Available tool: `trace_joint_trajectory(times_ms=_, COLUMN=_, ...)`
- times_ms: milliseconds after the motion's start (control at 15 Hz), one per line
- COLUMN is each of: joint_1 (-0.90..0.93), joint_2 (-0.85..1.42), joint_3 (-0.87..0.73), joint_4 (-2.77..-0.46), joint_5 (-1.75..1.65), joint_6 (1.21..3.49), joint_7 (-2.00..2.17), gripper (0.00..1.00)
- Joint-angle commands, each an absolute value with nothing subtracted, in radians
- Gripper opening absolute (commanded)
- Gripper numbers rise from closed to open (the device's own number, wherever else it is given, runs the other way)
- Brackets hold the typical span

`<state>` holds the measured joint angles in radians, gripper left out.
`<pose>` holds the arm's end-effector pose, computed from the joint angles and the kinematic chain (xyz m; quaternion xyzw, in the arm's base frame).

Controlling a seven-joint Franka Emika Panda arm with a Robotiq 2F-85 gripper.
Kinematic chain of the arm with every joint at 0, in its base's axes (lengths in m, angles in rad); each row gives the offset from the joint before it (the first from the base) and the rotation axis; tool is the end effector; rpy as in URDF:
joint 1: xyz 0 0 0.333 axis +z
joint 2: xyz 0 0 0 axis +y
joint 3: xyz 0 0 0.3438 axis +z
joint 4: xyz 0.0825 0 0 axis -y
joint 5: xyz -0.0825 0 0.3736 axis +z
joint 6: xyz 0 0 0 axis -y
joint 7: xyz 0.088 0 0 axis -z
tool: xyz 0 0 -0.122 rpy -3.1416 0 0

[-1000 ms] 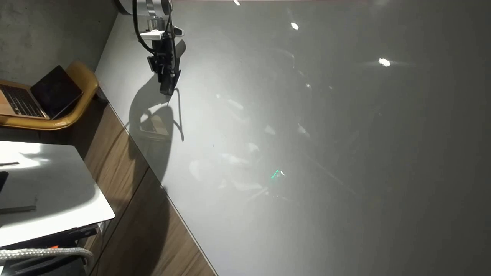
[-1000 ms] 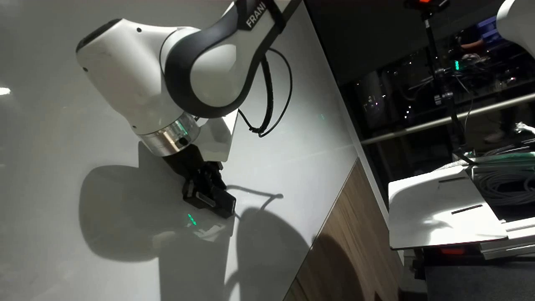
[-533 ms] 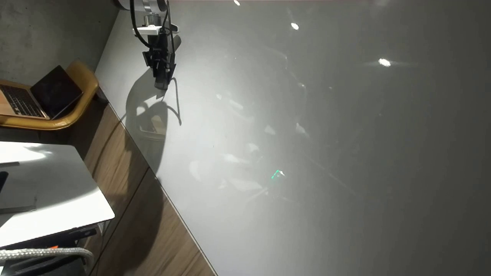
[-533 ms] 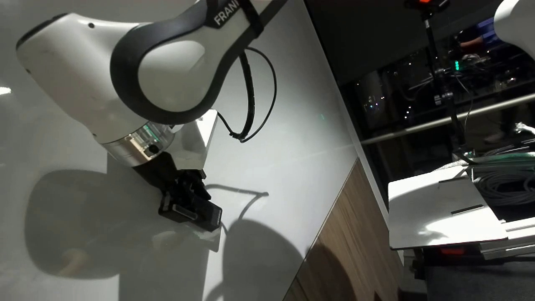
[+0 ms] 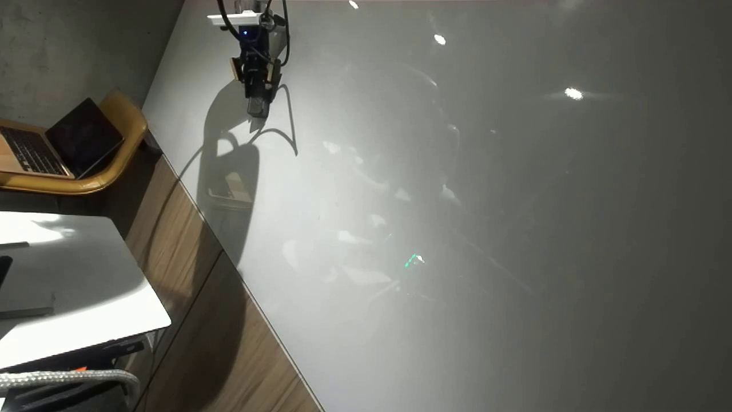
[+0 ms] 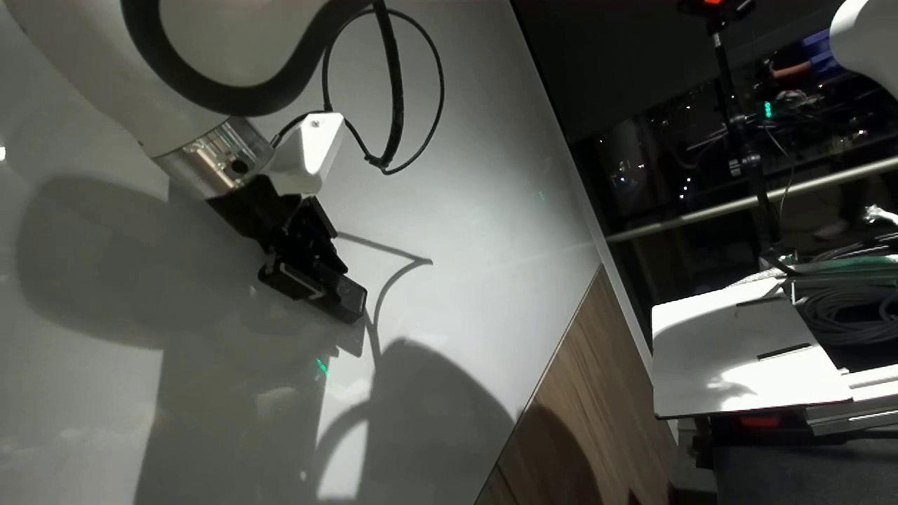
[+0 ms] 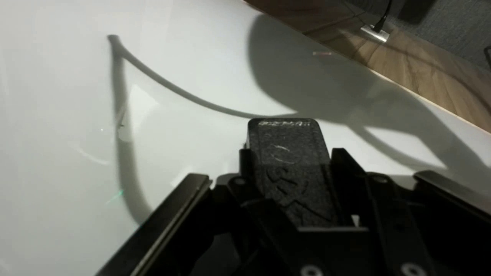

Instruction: Use the duster to clean the board

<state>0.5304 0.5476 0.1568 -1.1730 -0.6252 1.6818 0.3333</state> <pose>0.6130 0.3795 0.5030 0.9433 0.1980 0.1148 0.2405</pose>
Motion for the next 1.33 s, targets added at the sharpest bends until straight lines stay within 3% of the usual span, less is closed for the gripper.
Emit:
trace_joint_trajectory(times_ms=0, joint_1=0.447, joint_2=0.480, joint_3=0.124, joint_4=-1.197, joint_5=-0.637, joint_6=1.720, joint_7=0.272, gripper=0.28)
trace_joint_trajectory(times_ms=733, joint_1=0.237, joint_2=0.201, joint_3=0.155, joint_4=-1.904, joint_5=-0.250, joint_6=1.890, joint_7=0.237, gripper=0.28)
trace_joint_trajectory(times_ms=1267, joint_1=0.170, joint_2=0.099, joint_3=0.137, joint_4=-2.096, joint_5=-0.165, joint_6=1.635, joint_7=0.170, gripper=0.28)
